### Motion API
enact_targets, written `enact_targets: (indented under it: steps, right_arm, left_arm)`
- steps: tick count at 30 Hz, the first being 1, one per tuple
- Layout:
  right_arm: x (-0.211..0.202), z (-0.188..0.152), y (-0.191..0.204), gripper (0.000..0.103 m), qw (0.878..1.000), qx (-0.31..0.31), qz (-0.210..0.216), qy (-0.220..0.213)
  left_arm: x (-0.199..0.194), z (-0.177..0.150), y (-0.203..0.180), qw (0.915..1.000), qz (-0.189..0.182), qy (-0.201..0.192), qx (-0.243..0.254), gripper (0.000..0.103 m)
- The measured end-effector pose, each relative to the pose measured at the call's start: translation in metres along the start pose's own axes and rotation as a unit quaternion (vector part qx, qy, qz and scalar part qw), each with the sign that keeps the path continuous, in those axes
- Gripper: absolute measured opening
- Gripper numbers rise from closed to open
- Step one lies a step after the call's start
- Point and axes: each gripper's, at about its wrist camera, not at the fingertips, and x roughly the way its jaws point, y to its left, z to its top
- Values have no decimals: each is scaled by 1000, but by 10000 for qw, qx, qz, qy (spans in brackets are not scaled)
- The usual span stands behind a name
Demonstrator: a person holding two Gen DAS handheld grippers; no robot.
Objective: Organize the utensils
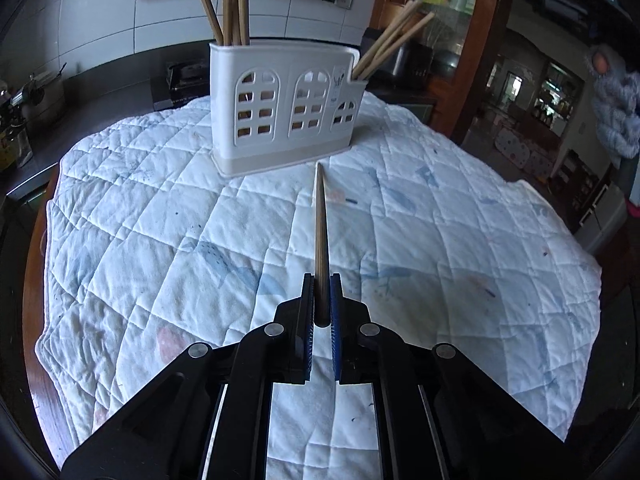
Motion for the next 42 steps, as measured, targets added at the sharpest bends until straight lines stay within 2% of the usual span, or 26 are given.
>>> enact_targets:
  steps: [8,24,32,38,40,42]
  right_arm:
    - [-15,-1,-3,25,9999,72,-39,-83]
    - [-28,-5,-16,25,9998,128,-152,-101]
    - [-24,-8,-21,25,9997,151,-184,-36]
    - [-22,-12,-27,25,9996,223,-191,-10]
    - [-22,-14,-28,25,9995,244,-188,7]
    - [-21,-16,-29,25,9995,251,-194,33]
  left_arm:
    - [-37,43,-11,9978,-1,-643,-141,6]
    - [-75,145,-25,9923,269,-1203,-133,6]
    - [-108,205,-25,9836,501,-1728,-144,6]
    - [-131,236,-22,9733,850,-2128,-158,6]
    - [-128,242,-20,9718,970,-2145,-157,6]
    - [-118,245,-14,9742,915,-2046,-282,6]
